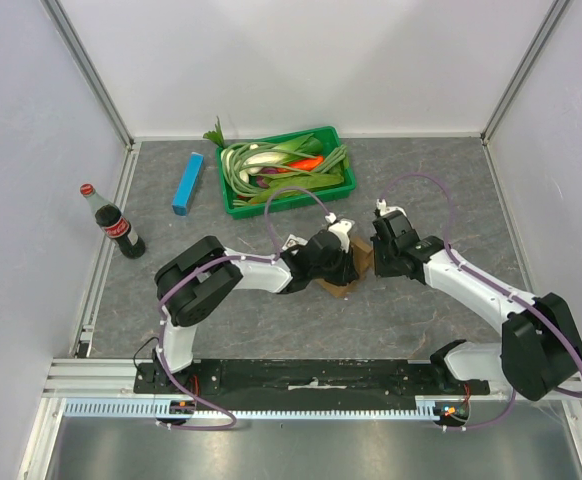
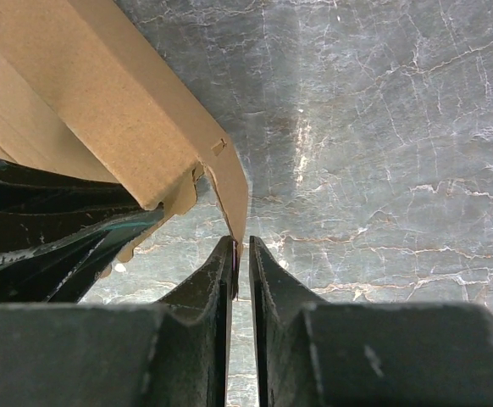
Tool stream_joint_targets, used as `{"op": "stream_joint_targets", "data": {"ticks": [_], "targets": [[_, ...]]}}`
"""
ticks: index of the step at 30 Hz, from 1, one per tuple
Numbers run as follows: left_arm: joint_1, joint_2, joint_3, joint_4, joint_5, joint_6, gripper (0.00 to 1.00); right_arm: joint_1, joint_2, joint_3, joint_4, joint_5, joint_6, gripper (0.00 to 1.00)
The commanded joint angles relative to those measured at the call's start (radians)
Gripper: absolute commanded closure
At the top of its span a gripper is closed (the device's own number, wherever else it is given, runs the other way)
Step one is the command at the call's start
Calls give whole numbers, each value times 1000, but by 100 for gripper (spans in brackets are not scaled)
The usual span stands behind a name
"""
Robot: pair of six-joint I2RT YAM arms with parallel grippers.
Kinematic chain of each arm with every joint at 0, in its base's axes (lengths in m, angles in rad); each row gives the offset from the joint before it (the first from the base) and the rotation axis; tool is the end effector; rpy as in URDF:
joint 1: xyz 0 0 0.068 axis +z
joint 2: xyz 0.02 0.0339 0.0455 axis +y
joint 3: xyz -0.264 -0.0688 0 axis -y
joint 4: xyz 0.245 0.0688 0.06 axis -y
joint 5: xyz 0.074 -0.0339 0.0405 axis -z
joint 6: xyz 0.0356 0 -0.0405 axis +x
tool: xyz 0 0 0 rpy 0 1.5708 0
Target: Fold the paper box
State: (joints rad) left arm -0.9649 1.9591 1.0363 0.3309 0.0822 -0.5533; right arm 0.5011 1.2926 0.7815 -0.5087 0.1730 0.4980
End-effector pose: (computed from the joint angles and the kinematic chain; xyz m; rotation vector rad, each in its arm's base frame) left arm 0.2291 -0.3358 0.1376 0.5244 2.2632 -0.9208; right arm 0.2201 0.1136 0.2069 0.0591 2.5736 0.1526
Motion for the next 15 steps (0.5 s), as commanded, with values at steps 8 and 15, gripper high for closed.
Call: {"op": "stream_joint_targets", "data": {"ticks": [8,15], "targets": [[-26,-17,-35,51,34,41,92,-1,16,28,35,-30,8,80],[-32,30,-27,-24,-24,29,96,-3,-3,18,33,-82,24,75]]}}
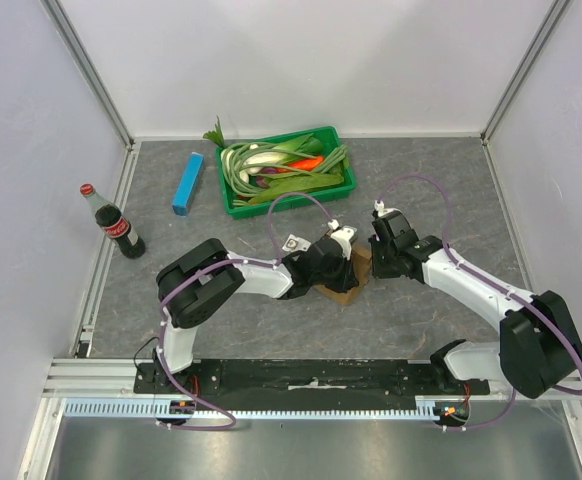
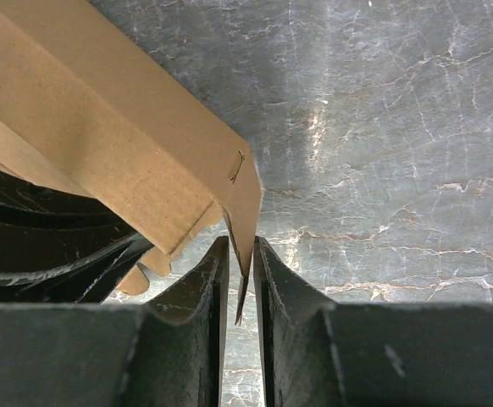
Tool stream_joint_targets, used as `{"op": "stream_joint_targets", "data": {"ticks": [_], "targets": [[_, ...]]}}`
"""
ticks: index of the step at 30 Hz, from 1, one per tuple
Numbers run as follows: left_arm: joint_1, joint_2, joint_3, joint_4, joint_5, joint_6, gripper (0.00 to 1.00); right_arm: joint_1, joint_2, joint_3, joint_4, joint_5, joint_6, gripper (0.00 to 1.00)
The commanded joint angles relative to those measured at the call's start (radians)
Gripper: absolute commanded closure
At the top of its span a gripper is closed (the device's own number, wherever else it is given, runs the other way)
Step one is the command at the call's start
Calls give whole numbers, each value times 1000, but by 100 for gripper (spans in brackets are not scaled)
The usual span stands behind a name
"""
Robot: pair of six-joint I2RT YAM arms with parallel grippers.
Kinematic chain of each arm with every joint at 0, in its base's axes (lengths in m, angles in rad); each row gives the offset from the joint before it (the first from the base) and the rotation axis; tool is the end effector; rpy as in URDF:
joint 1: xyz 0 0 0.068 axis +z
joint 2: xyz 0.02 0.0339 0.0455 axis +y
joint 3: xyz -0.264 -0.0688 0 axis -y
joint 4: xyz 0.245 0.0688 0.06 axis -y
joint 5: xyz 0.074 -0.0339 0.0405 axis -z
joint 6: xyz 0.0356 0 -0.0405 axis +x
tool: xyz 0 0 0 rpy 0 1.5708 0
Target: Fold the paper box
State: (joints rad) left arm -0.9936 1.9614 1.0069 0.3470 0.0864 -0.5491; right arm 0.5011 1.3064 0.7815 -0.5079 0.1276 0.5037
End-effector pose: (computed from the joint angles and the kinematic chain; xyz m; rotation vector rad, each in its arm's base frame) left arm 0.2162 -0.3377 0.1299 0.5684 2.2750 -0.9269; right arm 0.2207 0.1157 0.2036 0.0492 2.6032 0.1998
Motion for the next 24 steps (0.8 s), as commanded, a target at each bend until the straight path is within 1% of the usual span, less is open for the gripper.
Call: {"op": "stream_joint_targets", "data": {"ticks": [1,3,4,5,9,11,12,14,15,21,23,24], "targets": [[-5,31,2,-52,-48,23,98,-3,-16,16,31,-51,19,75],[-5,43,1,-74,-62,15,98,-3,-16,9,34,-69,21,76],[-7,47,2,-83,-82,18,98,-4,-15,7,34,-74,25,77],[-8,53,7,-101,-85,17,98,-4,-15,7,38,-83,30,80],[-10,83,22,-129,-122,26,98,-9,-13,15,40,-95,79,84],[-11,87,21,-131,-122,29,95,-18,-10,18,43,-112,104,85],[-10,88,18,-129,-122,31,93,-18,-9,19,45,-118,107,85],[-11,91,12,-118,-108,41,85,-18,4,22,46,-123,113,86],[-11,91,7,-103,-102,44,78,-19,7,24,46,-126,116,87],[-10,85,-19,-85,-102,60,64,-26,10,25,51,-125,131,87],[-10,94,-22,-85,-105,57,64,-30,8,32,49,-126,137,86],[-10,97,-21,-85,-105,57,73,-30,7,35,46,-150,142,85]]}}
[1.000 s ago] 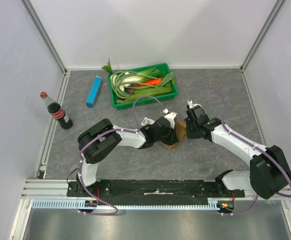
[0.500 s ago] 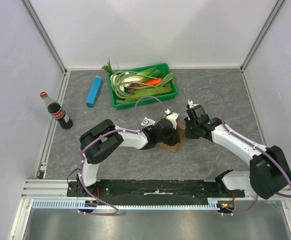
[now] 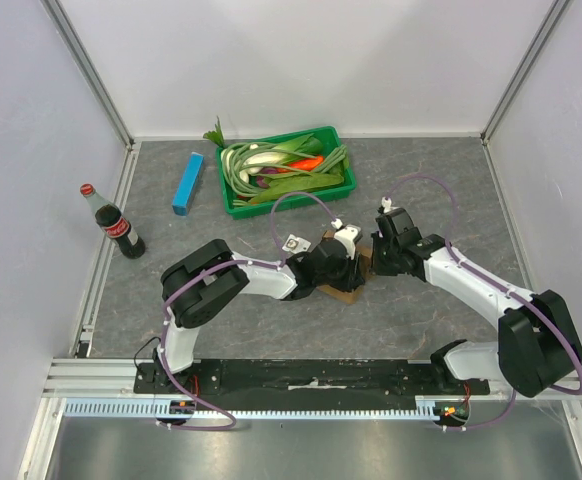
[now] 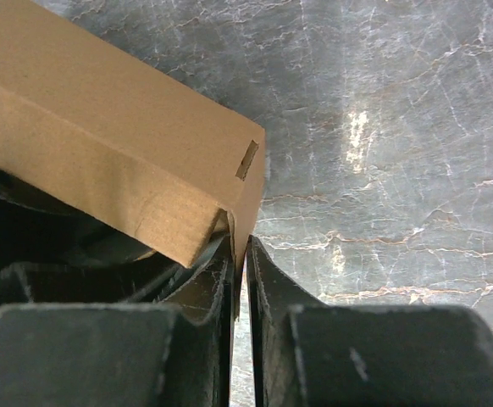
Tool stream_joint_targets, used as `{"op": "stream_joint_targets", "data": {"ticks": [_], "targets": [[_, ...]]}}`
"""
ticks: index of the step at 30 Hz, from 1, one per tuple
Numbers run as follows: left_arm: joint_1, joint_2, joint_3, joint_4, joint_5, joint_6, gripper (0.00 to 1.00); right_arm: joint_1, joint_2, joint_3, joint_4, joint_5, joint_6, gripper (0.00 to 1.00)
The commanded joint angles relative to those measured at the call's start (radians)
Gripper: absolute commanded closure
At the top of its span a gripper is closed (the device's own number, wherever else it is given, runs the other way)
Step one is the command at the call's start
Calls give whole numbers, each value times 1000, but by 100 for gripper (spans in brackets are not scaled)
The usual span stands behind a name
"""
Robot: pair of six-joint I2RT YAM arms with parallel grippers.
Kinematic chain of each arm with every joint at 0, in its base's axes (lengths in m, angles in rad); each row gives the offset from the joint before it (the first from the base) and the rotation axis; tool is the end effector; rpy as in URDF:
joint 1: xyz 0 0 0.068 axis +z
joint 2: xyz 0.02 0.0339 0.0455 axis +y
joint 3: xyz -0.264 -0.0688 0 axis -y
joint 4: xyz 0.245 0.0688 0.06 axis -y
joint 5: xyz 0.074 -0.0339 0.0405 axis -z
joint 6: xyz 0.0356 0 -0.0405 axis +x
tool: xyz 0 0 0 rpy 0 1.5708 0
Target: Fold the paper box
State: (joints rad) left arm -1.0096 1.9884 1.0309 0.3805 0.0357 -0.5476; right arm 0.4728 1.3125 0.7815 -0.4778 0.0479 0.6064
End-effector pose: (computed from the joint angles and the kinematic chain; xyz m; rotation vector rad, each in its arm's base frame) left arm 0.2166 -0.3469 0.1292 0.5484 2.2345 -0.9054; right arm 0.2257 0.1135 0.2037 0.1926 2.6086 0.3341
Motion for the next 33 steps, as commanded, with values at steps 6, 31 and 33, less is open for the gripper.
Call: {"op": "stream_joint_targets", "data": {"ticks": [6,31,33], "targets": [[12,104,-34,-138,-54,46,88,-8,8,53,12,-101,46,84],[14,84,-38,-131,-16,46,92,-30,10,-54,180,-178,113,71],[16,72,-49,-117,-13,44,92,-31,5,-76,220,-181,113,69]]}}
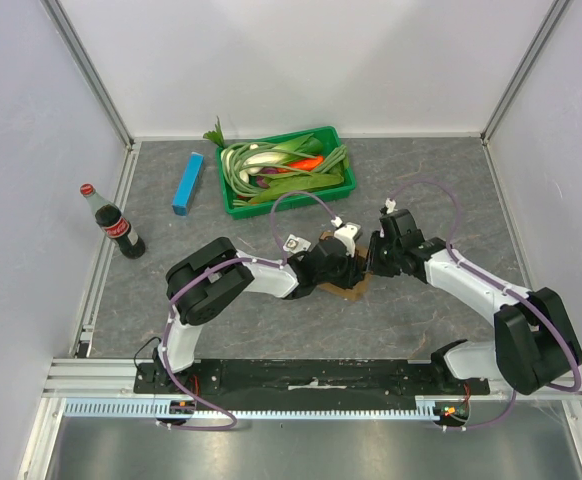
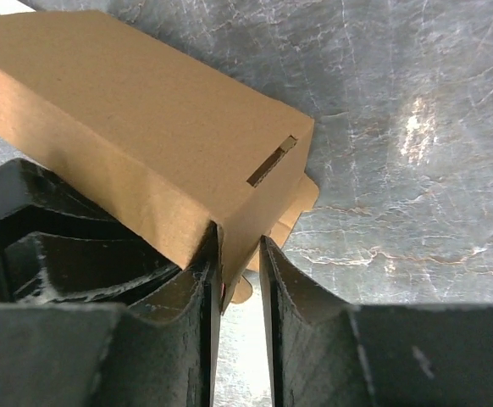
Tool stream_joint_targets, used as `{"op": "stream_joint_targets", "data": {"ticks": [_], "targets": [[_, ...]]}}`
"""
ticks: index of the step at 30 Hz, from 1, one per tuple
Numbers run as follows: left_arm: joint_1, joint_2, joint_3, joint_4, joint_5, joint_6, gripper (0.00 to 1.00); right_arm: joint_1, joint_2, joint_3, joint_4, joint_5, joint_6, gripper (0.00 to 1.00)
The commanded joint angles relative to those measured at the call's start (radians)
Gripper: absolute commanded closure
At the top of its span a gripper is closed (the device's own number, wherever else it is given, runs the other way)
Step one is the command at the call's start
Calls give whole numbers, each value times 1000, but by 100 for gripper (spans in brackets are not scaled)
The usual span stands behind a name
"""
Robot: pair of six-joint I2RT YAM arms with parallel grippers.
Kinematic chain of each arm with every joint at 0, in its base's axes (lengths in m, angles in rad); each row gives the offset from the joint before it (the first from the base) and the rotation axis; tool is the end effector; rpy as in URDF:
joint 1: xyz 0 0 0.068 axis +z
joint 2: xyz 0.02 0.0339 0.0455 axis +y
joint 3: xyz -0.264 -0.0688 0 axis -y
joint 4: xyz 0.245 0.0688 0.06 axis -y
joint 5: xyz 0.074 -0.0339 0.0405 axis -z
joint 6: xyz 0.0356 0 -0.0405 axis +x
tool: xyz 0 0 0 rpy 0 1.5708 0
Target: Fold the paper box
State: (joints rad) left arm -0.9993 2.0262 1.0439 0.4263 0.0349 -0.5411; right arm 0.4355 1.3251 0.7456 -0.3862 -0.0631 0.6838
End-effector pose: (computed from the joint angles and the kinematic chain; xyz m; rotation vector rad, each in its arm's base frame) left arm 0.2235 -0.3498 0.1223 0.5385 2.2121 -0.9098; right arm 0.2311 0.1100 0.1955 0.2984 2.5992 0.5035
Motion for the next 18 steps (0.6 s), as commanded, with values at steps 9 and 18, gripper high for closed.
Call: {"op": "stream_joint_targets", "data": {"ticks": [9,18], "targets": [[19,-59,-151,-51,46,20,81,0,-27,-49,141,-29,-18,64],[71,-365,-297,6,152,12,56,0,-55,-29,122,-90,-142,52]]}}
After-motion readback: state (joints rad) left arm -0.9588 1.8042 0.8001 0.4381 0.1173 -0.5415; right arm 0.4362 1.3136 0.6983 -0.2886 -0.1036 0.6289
